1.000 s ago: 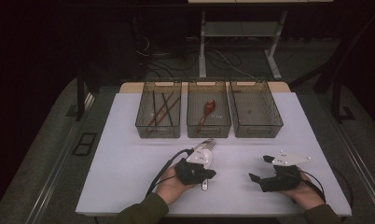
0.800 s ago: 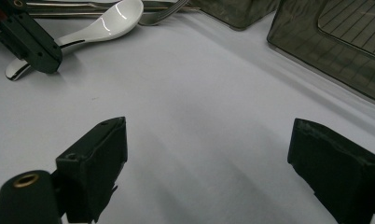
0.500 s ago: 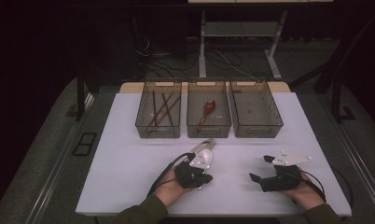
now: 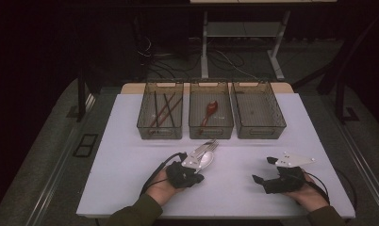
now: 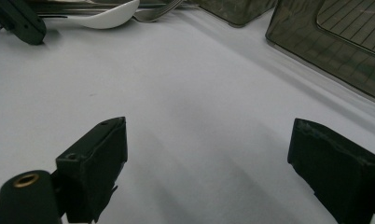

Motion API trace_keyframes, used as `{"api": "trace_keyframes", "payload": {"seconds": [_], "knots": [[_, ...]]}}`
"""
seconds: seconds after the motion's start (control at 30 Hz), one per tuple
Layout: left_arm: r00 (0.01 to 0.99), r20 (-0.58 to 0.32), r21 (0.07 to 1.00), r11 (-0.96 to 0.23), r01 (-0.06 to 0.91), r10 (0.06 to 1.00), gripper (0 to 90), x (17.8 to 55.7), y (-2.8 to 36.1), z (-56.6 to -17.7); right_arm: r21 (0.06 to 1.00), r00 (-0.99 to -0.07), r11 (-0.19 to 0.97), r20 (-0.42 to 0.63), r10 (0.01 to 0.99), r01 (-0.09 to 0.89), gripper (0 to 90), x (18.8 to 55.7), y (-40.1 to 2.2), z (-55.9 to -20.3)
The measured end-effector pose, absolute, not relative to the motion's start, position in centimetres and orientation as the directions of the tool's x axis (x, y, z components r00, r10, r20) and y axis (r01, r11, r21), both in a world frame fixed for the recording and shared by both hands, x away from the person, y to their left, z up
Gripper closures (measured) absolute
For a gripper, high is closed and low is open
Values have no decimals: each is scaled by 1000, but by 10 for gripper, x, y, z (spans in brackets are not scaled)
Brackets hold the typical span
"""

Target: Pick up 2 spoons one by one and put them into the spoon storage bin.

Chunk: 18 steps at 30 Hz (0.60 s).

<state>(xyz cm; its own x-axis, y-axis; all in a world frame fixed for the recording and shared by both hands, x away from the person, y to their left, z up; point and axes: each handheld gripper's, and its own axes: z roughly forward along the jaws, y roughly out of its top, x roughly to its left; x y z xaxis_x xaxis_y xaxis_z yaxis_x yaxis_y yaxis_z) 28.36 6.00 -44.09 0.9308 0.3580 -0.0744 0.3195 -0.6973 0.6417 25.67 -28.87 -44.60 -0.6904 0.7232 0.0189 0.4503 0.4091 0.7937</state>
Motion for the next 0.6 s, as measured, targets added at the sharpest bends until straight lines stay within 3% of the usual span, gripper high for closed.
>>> {"api": "trace_keyframes", "payload": {"seconds": [0.43, 0.6], "knots": [[918, -59, 632, -697, 338, 392, 883, 288, 79, -439, 795, -691, 408, 18, 723, 448, 119, 256, -288, -446], [918, -94, 643, -681, 351, 384, 877, 288, 79, -439, 795, -690, 407, 20, 723, 449, 119, 256, -288, -446]]}}
